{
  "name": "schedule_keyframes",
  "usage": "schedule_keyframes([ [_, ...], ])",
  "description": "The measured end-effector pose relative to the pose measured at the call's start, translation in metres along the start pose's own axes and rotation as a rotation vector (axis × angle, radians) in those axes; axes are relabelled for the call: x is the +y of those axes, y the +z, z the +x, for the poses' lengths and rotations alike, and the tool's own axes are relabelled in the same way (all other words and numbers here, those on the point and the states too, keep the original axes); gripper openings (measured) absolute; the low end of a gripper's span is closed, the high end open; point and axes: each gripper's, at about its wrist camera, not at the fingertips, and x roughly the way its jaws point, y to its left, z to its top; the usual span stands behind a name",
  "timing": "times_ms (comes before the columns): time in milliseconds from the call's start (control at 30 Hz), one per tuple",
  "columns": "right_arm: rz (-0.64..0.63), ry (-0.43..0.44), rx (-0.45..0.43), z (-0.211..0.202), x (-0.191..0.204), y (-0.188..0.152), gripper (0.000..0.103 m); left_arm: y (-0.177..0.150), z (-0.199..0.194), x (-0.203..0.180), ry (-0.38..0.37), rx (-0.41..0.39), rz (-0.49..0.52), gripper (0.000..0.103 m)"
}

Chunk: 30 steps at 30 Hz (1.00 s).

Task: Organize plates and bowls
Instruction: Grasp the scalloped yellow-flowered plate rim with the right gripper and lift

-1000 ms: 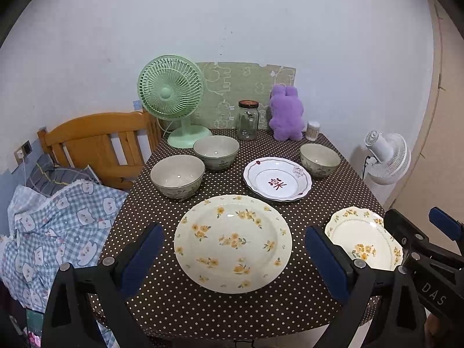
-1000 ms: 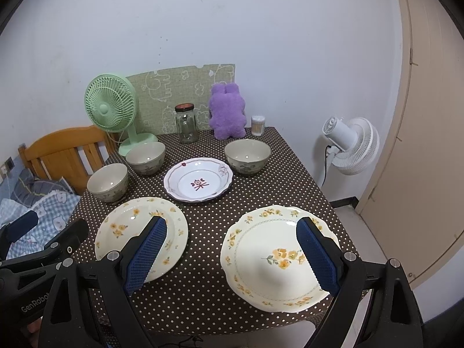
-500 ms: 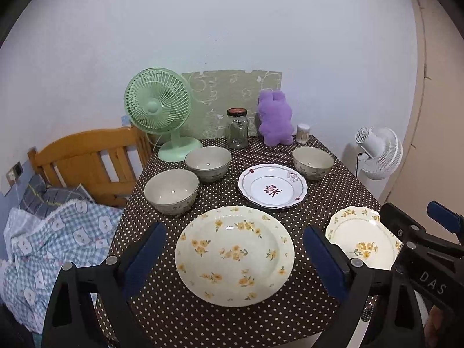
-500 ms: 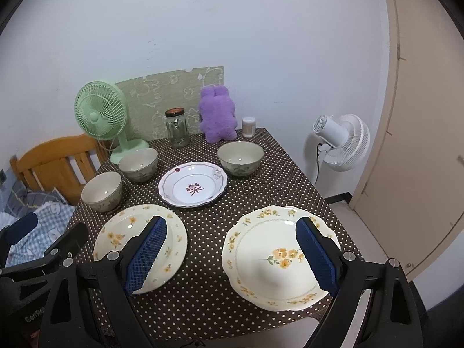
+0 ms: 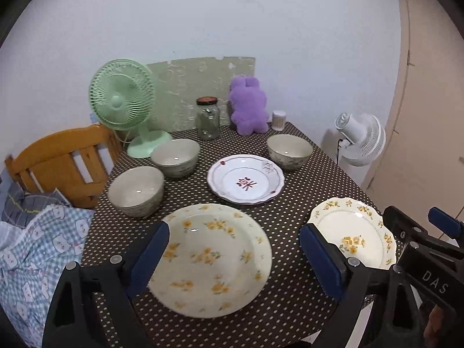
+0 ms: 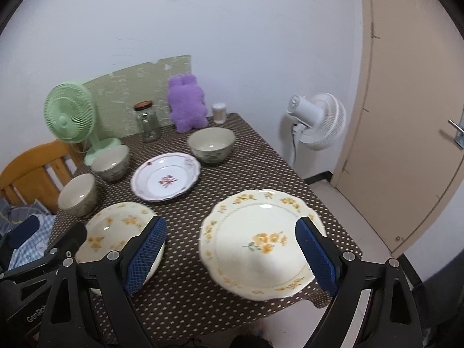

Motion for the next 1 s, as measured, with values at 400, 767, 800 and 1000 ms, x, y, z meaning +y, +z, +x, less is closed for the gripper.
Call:
schedule_keyframes([
  [400,-0.034,0.022,0.05,0.067,-0.064,0.032,0.092,0.018,0.061,-0.059,0.042,0.084,-0.024,0.093],
  [767,-0.11,0.083,0.141,0.136,-0.103,0.035,0.09,0.001,0.111,-0.108,0.1,0.163,-0.062,0.093],
  [800,-0.114,0.087,0.151,0.141,-0.105,0.034,0.09,-0.001,0.115,-0.112,0.107,0.171,-0.065,0.092],
  [1000,-0.147,0.109,0.229,0.172,-0.112,0.018,0.088,-0.018,0.136,-0.12,0.122,0.225,-0.105,0.089],
])
